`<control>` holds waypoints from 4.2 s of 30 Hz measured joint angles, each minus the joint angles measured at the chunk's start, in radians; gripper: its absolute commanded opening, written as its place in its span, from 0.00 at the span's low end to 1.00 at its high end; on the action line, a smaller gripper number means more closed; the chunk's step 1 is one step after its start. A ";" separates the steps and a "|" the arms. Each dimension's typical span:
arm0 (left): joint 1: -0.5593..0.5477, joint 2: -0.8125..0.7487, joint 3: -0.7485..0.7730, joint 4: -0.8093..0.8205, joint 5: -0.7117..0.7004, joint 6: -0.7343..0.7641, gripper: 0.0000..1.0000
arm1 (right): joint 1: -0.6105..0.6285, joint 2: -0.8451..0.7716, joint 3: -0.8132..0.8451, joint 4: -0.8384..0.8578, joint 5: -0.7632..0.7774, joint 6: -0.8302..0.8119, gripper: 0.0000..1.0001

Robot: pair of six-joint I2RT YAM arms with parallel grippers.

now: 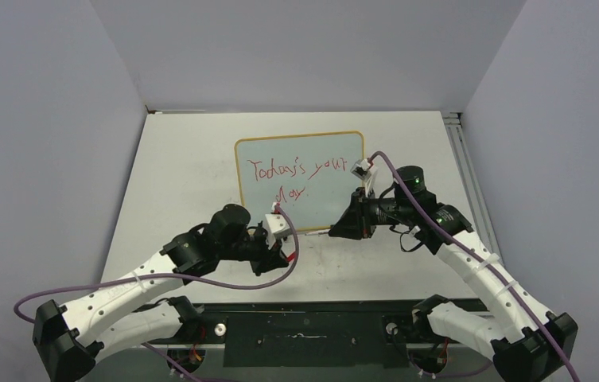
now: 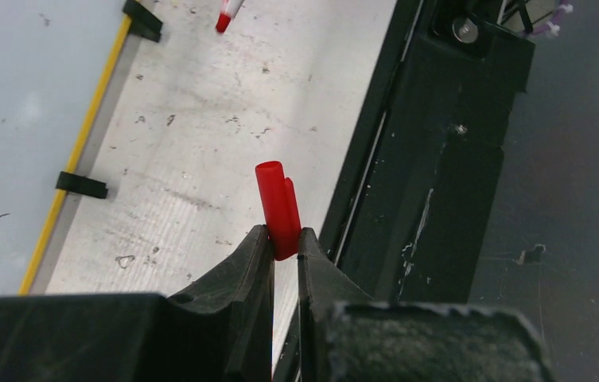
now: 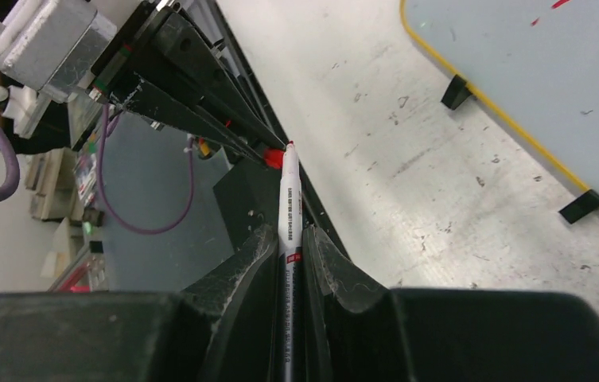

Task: Write a sentence on the whiteboard
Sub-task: Close the whiteboard marker at the center of the board.

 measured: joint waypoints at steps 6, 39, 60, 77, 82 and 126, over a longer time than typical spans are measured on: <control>-0.055 0.013 0.000 0.000 0.005 0.018 0.00 | 0.000 0.035 -0.049 -0.005 -0.108 -0.019 0.05; -0.148 0.042 -0.001 -0.001 -0.056 0.048 0.00 | 0.112 0.039 -0.086 -0.078 -0.055 -0.064 0.05; -0.165 0.038 -0.005 -0.001 -0.056 0.050 0.00 | 0.113 0.051 -0.086 -0.077 -0.044 -0.068 0.05; -0.179 0.029 -0.005 -0.001 -0.059 0.055 0.00 | 0.133 0.051 -0.087 -0.077 -0.058 -0.068 0.05; -0.183 0.027 -0.005 -0.008 -0.059 0.055 0.00 | 0.146 0.051 -0.087 -0.077 -0.058 -0.068 0.05; -0.353 -0.138 -0.027 -0.028 -0.145 0.068 0.00 | 0.224 0.045 -0.090 -0.048 -0.182 -0.014 0.05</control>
